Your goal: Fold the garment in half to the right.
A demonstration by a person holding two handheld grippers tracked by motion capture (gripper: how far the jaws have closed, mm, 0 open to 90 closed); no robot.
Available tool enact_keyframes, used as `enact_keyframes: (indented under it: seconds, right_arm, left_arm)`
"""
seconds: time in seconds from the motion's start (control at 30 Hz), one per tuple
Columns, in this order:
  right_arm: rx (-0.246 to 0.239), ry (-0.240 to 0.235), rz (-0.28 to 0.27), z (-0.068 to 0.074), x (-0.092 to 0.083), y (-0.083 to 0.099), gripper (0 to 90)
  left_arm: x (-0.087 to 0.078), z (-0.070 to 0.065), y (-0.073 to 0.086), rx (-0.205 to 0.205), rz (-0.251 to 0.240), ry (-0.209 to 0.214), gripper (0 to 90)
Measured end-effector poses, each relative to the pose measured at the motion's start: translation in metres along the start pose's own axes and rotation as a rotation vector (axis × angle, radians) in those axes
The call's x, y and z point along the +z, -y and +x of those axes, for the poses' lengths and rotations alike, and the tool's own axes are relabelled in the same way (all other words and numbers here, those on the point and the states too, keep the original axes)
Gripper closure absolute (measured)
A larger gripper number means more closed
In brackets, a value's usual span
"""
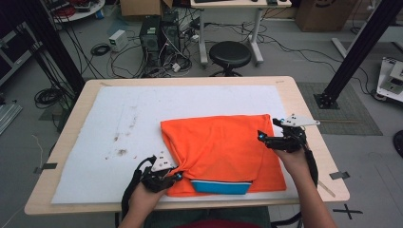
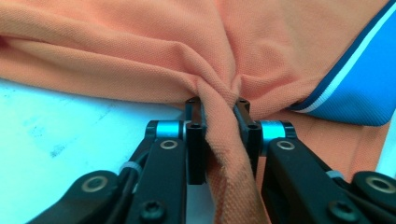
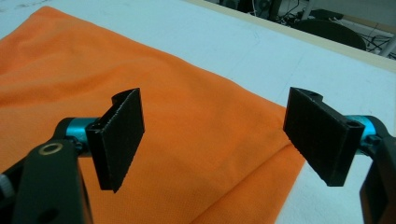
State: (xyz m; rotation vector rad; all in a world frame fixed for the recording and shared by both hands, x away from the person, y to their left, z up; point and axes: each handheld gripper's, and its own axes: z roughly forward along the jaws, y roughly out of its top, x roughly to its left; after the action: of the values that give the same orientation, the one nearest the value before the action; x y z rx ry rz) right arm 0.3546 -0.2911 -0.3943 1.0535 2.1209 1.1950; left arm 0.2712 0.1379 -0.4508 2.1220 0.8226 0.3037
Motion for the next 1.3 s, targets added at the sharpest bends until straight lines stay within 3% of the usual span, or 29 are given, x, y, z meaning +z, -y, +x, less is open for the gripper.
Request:
enact_keyframes:
  seconds: [0.17, 0.33, 0.73, 1.03, 1.17, 1.3]
  right_arm:
    - [-0.015, -0.001, -0.019, 0.001, -0.004, -0.007, 21.0]
    - [-0.017, -0.023, -0.045, 0.005, -0.004, -0.019, 21.0]
    - [-0.121, -0.105, -0.019, 0.027, 0.025, -0.07, 21.0]
    - [-0.153, -0.144, 0.019, 0.043, 0.051, -0.099, 21.0]
    - [-0.184, -0.167, 0.04, 0.051, 0.063, -0.108, 21.0]
    - [-0.175, -0.185, 0.056, 0.054, 0.074, -0.115, 21.0]
  left_arm:
    - [-0.004, 0.01, 0.002, -0.002, 0.002, 0.012, 79.5]
    - [-0.003, 0.008, 0.003, 0.002, -0.01, 0.011, 79.2]
    - [-0.002, 0.005, 0.003, 0.03, -0.009, -0.005, 76.5]
    - [-0.002, 0.006, 0.004, 0.016, -0.014, 0.003, 76.7]
    - [-0.002, 0.004, 0.004, 0.031, -0.015, -0.009, 76.6]
    - [-0.002, 0.006, 0.004, 0.021, -0.014, 0.001, 76.6]
